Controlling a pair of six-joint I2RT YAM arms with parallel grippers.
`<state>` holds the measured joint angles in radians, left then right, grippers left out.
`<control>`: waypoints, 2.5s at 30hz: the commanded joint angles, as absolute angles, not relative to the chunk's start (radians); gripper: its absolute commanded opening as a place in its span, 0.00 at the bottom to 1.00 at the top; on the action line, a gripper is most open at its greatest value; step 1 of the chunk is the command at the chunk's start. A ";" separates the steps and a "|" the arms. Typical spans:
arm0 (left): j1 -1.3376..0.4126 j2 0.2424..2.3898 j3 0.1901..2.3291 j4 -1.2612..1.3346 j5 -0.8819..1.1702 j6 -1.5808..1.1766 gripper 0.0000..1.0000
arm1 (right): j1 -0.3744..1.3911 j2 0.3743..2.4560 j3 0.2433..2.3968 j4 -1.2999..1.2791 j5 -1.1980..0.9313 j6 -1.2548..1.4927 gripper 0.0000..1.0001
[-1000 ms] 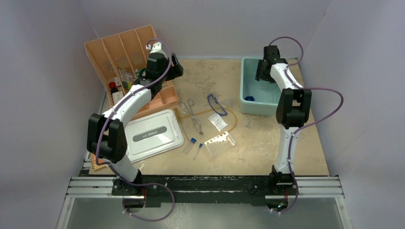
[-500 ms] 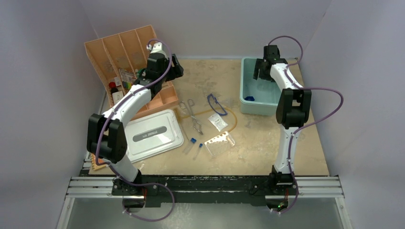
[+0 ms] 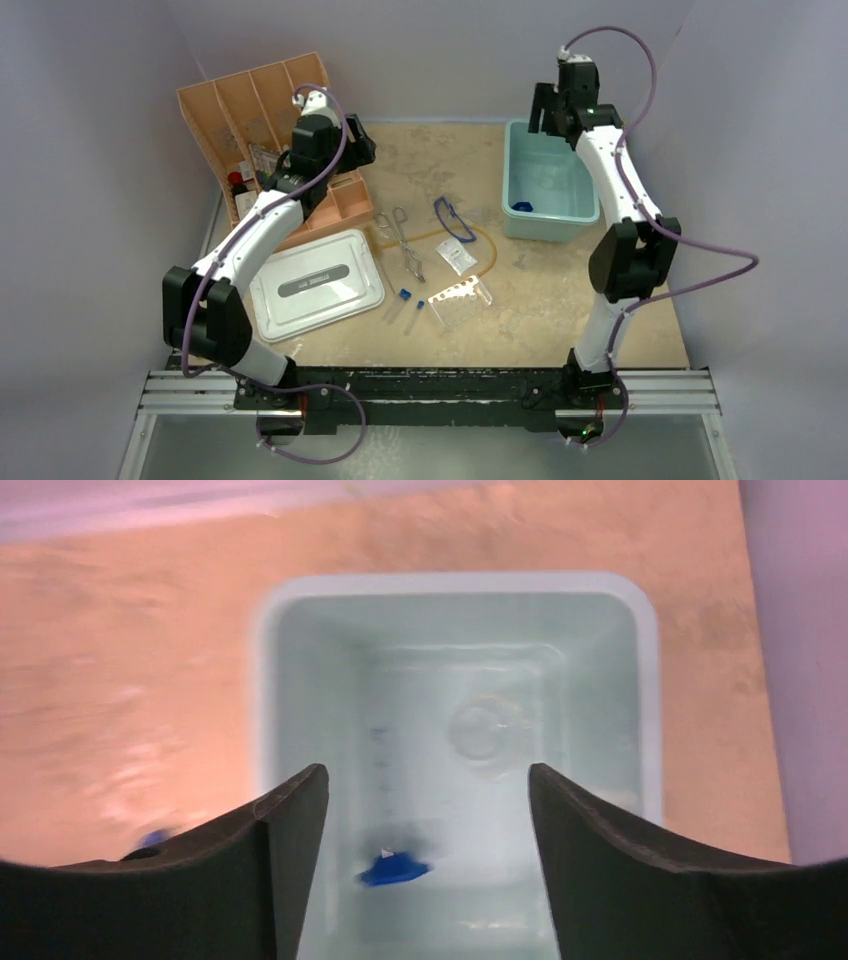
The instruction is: Organize the chemistry lab equipment
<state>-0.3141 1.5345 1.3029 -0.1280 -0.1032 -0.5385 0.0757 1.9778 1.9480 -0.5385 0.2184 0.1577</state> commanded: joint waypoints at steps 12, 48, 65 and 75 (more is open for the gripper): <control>-0.307 1.356 1.173 -0.197 -0.342 -0.586 0.69 | 0.572 1.778 1.711 -0.470 -0.040 0.116 0.74; -0.306 1.164 1.029 -0.318 -0.422 -0.674 0.69 | 0.789 2.170 1.721 -0.416 -0.049 -0.047 0.20; -0.305 1.171 1.016 -0.300 -0.413 -0.689 0.69 | 0.788 2.118 1.683 -0.408 -0.087 -0.019 0.01; -0.305 1.173 0.996 -0.290 -0.379 -0.718 0.69 | 0.778 2.092 1.628 -0.350 -0.071 0.038 0.00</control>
